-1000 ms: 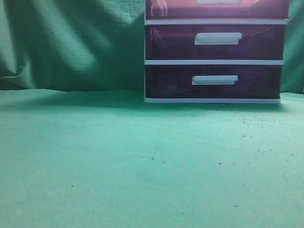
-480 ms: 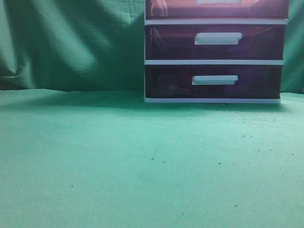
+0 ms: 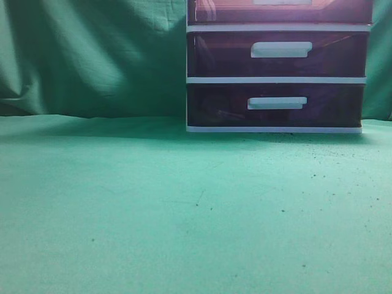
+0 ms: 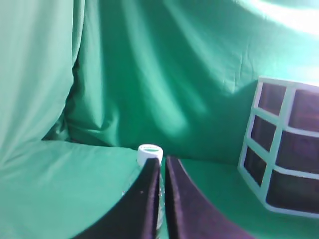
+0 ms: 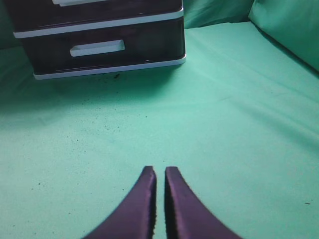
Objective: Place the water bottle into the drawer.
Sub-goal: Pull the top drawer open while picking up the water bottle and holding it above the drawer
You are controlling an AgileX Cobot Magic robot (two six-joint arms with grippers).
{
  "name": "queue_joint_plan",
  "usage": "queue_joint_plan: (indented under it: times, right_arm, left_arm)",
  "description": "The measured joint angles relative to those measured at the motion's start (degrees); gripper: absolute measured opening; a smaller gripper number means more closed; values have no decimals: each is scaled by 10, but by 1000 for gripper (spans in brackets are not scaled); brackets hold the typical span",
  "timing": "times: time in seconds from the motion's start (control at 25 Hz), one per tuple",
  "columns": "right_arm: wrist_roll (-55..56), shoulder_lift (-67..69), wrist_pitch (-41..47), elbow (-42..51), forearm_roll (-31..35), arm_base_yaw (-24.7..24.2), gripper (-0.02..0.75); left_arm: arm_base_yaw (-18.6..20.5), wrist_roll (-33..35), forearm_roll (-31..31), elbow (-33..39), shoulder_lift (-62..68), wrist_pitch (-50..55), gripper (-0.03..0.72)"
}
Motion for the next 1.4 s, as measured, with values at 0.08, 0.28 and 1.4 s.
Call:
queue_joint_plan:
  times: [0.08,0.28,1.4]
  right_arm:
    - [0,0,0,0,0,0,47]
    - [0,0,0,0,0,0,47]
    - [0,0,0,0,0,0,47]
  left_arm:
    - [0,0,-1,0,0,-14,0]
    - [0,-67,-15,-3,0,-78,0]
    - [0,7,-40,-270,458,239,574]
